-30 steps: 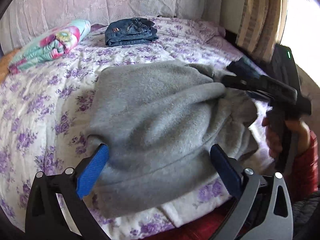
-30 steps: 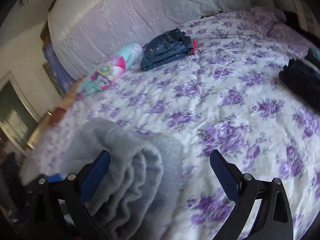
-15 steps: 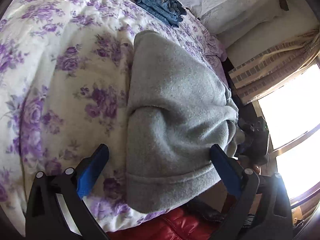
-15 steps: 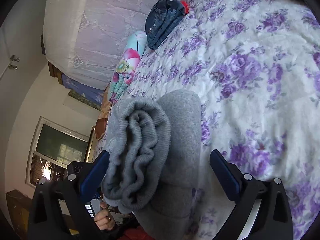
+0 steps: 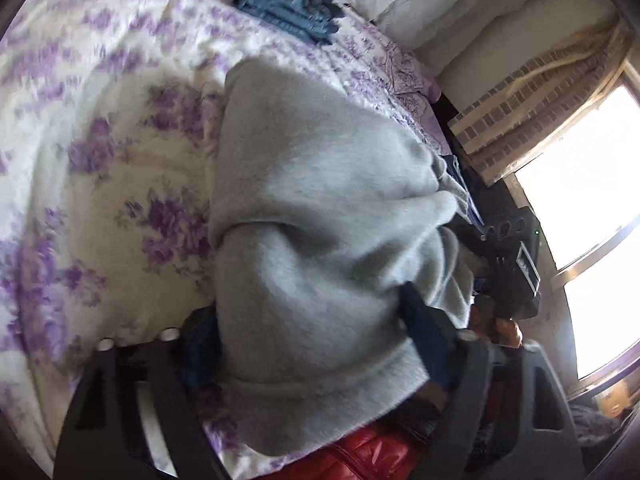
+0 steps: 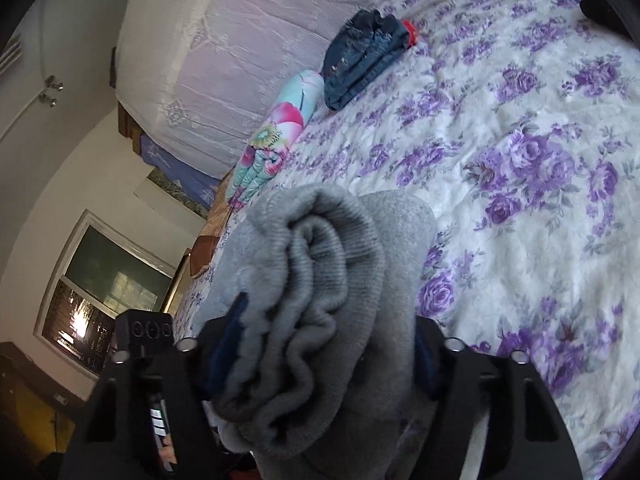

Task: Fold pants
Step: 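Grasp the folded grey sweatpants bundle with the left gripper while the right gripper grasps its other end, then carry the bundle with both grippers onto the blue jeans stack and open them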

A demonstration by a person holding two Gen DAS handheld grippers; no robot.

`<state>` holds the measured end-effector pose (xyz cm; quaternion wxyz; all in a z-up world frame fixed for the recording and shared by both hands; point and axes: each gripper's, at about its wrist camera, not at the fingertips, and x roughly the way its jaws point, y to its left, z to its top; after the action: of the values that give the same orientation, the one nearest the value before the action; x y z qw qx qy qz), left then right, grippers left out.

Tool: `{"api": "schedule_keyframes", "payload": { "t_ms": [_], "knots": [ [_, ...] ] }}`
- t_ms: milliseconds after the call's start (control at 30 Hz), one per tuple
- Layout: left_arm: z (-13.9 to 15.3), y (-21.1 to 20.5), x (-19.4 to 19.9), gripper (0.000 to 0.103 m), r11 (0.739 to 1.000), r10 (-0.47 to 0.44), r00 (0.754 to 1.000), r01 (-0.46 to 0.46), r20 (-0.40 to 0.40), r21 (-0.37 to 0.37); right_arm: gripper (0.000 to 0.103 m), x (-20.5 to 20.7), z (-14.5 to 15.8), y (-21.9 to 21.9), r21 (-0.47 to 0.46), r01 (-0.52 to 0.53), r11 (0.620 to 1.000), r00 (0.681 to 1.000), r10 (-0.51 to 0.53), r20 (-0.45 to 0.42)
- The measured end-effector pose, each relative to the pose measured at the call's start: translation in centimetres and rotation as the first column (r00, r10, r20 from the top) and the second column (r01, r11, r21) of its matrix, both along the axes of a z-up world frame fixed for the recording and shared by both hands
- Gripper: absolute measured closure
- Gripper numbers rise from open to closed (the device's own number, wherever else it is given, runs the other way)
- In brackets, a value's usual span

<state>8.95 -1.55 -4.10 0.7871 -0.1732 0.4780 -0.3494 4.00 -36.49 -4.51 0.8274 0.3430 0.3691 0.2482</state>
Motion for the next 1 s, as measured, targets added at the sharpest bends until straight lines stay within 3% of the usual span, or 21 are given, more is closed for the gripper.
{"api": "schedule_keyframes", "payload": {
  "t_ms": [100, 300, 400, 533, 633, 733, 833, 1000],
  "knots": [
    [1.3, -0.5, -0.9, 0.038, 0.998, 0.005, 0.998, -0.009, 0.060, 0.069, 0.043, -0.8, 0.7, 0.5, -0.048, 0.020, 0.999, 0.999, -0.018, 0.044],
    [3.3, -0.4, -0.2, 0.043, 0.996, -0.009, 0.998, 0.003, 0.063, 0.091, 0.045, -0.7, 3.9, 1.3, -0.107, -0.004, 0.994, 0.994, 0.016, 0.112],
    [4.8, -0.6, 1.1, 0.047, 0.995, -0.016, 0.997, 0.008, 0.081, 0.099, 0.045, 1.1, 5.2, 1.4, -0.134, -0.026, 0.991, 0.991, 0.043, 0.126],
    [8.2, -1.4, 2.9, 0.047, 0.989, -0.011, 0.985, -0.015, 0.175, 0.149, 0.045, 4.8, 6.2, 0.9, -0.080, -0.047, 0.996, 0.992, 0.056, 0.111],
    [9.7, -2.1, 6.9, 0.048, 0.988, -0.017, 0.984, -0.011, 0.178, 0.157, 0.046, 8.2, 7.2, 0.5, -0.091, -0.056, 0.994, 0.990, 0.067, 0.123],
    [11.1, -4.2, 13.5, 0.048, 0.979, -0.033, 0.984, -0.002, 0.173, 0.202, 0.046, 13.4, 8.6, 0.0, -0.144, -0.042, 0.989, 0.990, 0.061, 0.125],
    [13.1, -5.9, 19.7, 0.048, 0.973, -0.026, 0.978, -0.022, 0.207, 0.228, 0.046, 19.8, 10.6, -0.7, -0.180, -0.015, 0.984, 0.986, 0.044, 0.160],
    [18.4, -9.3, 33.8, 0.047, 0.967, 0.033, 0.963, -0.098, 0.266, 0.234, 0.045, 33.2, 14.9, -2.9, -0.165, 0.059, 0.985, 0.980, -0.025, 0.199]
  ]
}}
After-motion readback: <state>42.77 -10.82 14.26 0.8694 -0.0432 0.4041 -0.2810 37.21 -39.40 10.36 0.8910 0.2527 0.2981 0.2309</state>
